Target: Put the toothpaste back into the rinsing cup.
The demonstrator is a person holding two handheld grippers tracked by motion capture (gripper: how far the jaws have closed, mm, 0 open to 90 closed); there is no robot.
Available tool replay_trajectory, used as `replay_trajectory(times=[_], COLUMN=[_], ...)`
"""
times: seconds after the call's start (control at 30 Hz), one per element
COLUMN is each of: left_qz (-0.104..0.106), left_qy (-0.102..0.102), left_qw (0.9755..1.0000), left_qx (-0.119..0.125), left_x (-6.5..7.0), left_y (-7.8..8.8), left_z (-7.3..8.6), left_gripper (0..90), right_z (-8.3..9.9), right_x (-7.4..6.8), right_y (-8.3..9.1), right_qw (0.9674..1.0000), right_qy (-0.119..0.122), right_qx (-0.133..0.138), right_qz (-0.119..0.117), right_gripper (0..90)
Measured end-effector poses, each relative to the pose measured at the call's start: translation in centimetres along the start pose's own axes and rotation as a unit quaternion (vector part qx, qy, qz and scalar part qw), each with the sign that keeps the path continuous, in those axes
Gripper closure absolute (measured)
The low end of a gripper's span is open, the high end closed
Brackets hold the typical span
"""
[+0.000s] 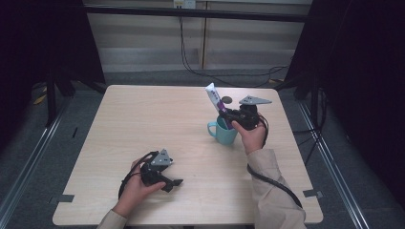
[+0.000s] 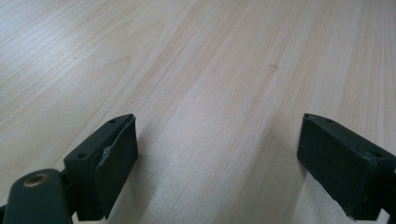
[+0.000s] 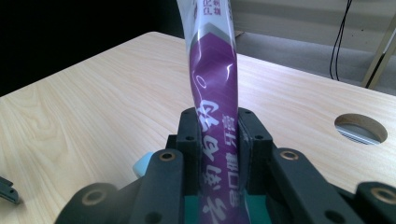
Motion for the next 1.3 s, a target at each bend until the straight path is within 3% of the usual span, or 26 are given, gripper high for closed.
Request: replay_trajectory(times=[0.43, 0.8, 1.07, 1.3], left_qz=[0.000, 0.000, 0.000, 0.000], left_qy=[0.000, 0.000, 0.001, 0.000], left_qw=[1.0000, 1.0000, 1.0000, 1.0000], left_qx=[0.000, 0.000, 0.000, 0.000], left_x=[0.0, 0.0, 0.0, 0.0], left_y=[0.0, 0.0, 0.0, 0.0], left_z=[0.0, 0.0, 0.0, 0.0], left_gripper=[12.2, 12.2, 12.1, 12.1], right_z=[0.2, 1.1, 1.2, 0.4], right_x=[0.1, 0.2, 0.6, 0.6], right_y=[0.2, 0.6, 1.2, 1.6], right_qw=[1.0000, 0.9998, 0.9999, 0.9996], right_qy=[-0.002, 0.006, 0.002, 0.012], right_qx=[0.000, -0.017, -0.015, -0.020], right_qz=[0.000, 0.006, 0.009, 0.015], right_gripper=[71.8, 70.8, 66.4, 61.3])
Point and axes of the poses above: each handheld gripper's, and its own axes: y roughly backward along the jaws, z roughly out of its underside, x roughly to its right, the point moved 1 cm from there along -y, roughly forward along the jaws, and after that the axes turned 2 degrees about z, right-handed, at the moved point
